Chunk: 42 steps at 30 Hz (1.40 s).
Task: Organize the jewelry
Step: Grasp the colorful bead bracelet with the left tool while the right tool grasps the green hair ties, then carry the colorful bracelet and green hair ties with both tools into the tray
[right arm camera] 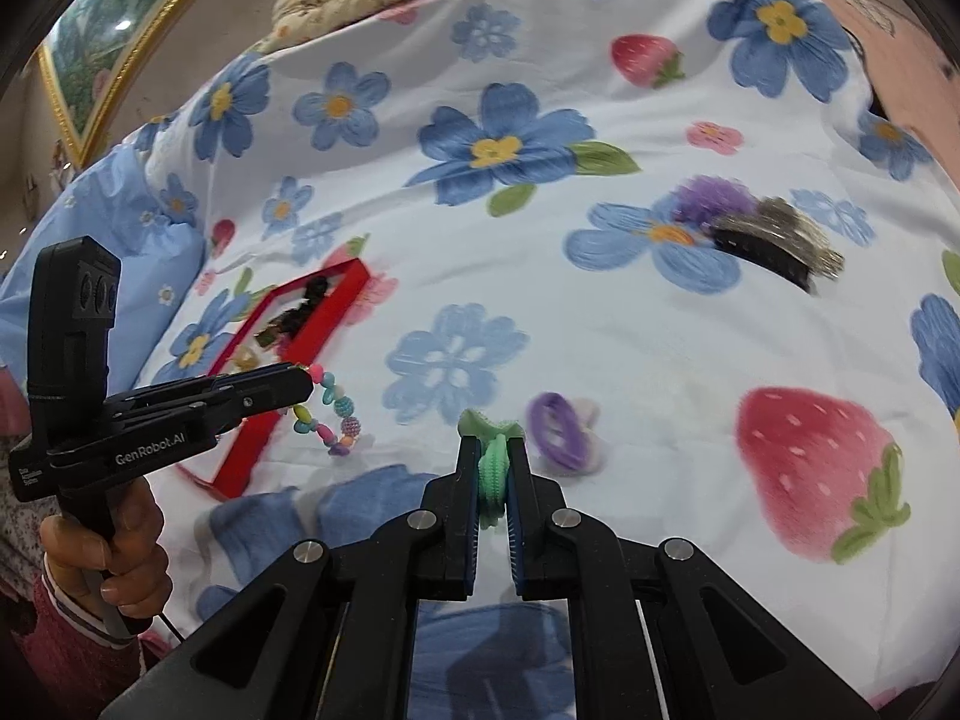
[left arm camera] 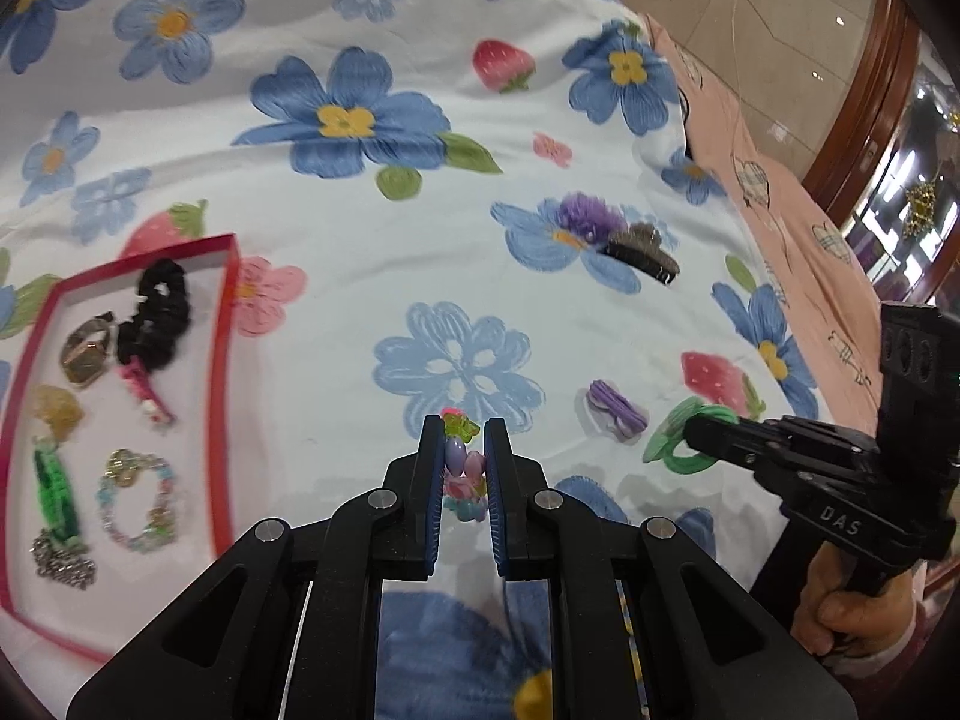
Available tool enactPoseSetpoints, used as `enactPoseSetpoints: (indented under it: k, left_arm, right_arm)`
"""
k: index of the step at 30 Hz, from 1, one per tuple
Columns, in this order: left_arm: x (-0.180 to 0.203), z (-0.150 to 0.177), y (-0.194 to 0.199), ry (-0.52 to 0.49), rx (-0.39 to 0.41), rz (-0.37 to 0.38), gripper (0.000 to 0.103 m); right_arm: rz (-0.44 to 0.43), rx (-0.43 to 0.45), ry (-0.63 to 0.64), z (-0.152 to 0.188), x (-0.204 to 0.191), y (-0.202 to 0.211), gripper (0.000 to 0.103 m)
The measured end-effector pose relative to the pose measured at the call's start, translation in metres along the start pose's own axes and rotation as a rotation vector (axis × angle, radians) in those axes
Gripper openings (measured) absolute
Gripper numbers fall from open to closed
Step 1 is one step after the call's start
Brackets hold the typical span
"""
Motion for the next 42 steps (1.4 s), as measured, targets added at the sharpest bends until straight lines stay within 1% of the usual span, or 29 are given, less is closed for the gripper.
enactPoseSetpoints:
  k: [10, 21, 26, 36, 42]
  left_arm:
    - [-0.038, 0.004, 0.041, 0.067, 0.065, -0.036, 0.011]
    - [-0.096, 0.012, 0.074, 0.175, 0.104, -0.089, 0.011]
    - [-0.117, 0.015, 0.087, 0.214, 0.121, -0.109, 0.011]
    - [-0.15, 0.023, 0.1, 0.288, 0.132, -0.126, 0.011]
    - [-0.166, 0.027, 0.1, 0.318, 0.127, -0.13, 0.011]
  right_arm:
    - [-0.078, -0.01, 0.068, -0.011, -0.044, -0.017, 0.007]
    - [-0.159, -0.021, 0.131, -0.027, -0.09, -0.038, 0.007]
    - [-0.199, -0.032, 0.154, -0.031, -0.11, -0.049, 0.007]
    - [-0.266, -0.041, 0.205, -0.043, -0.153, -0.066, 0.007]
    - [-0.314, -0.072, 0.255, -0.046, -0.188, -0.086, 0.007]
Point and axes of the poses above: each gripper's, at about its wrist camera, not at the fingertips, and y roughly against the way its jaws point, x to its right, z to its underside, the point moved 4 cm from there along -y, roughly the way its jaws point, and after that the axes turned 10 degrees about y, right-handed, at the moved point
